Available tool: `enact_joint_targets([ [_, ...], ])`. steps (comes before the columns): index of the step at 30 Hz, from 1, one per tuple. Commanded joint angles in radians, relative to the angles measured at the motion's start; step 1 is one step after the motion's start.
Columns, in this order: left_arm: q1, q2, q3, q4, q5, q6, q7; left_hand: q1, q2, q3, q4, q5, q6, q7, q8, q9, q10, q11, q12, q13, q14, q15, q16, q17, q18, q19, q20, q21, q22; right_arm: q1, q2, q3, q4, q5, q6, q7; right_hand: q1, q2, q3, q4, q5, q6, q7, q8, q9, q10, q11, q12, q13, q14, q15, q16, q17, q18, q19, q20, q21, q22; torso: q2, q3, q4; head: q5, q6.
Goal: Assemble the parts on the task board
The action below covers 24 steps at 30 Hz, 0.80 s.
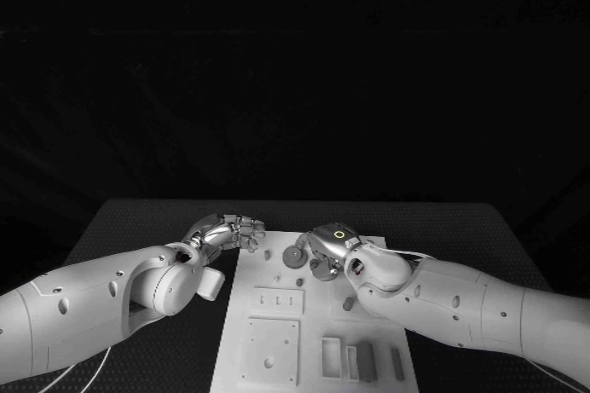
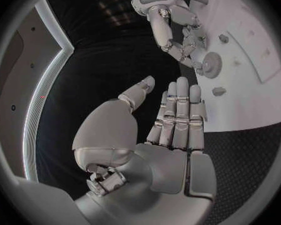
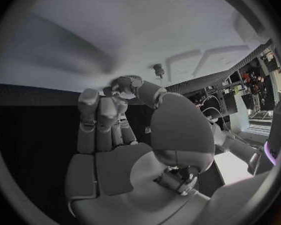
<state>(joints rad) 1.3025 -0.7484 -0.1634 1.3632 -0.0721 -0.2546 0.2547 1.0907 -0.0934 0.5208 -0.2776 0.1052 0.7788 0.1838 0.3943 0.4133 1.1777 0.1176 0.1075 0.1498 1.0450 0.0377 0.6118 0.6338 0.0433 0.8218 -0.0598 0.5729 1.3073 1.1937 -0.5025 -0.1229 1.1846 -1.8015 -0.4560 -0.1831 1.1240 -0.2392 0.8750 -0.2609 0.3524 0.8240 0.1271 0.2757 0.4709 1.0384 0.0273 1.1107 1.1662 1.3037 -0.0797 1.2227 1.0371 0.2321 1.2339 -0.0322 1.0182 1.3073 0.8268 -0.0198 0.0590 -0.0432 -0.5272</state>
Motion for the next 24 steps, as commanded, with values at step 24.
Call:
enact_joint_targets([
  [24,0.001,-0.003,0.001,-0.031,-0.016,0.02,0.023,-0.009,0.002,0.001,-0.004,-0.001,0.012,0.0,-0.005,0.007,0.014,0.0,0.001,0.006,-0.004,0.0,0.001,-0.002,0.01,-0.005,-0.002,0.006,0.004,0.022,-0.296,0.087,0.092,0.629,0.016,0.348,-0.086,-0.007,-0.164,0.026,-0.152,0.026,0.03,0.013,-0.021,-0.03,0.018,0.015,-0.008,-0.013,0.015,-0.015,0.018,0.03,-0.014,-0.01,-0.006,0.019,-0.004,0.0093,-0.0173,-0.011,0.026],
])
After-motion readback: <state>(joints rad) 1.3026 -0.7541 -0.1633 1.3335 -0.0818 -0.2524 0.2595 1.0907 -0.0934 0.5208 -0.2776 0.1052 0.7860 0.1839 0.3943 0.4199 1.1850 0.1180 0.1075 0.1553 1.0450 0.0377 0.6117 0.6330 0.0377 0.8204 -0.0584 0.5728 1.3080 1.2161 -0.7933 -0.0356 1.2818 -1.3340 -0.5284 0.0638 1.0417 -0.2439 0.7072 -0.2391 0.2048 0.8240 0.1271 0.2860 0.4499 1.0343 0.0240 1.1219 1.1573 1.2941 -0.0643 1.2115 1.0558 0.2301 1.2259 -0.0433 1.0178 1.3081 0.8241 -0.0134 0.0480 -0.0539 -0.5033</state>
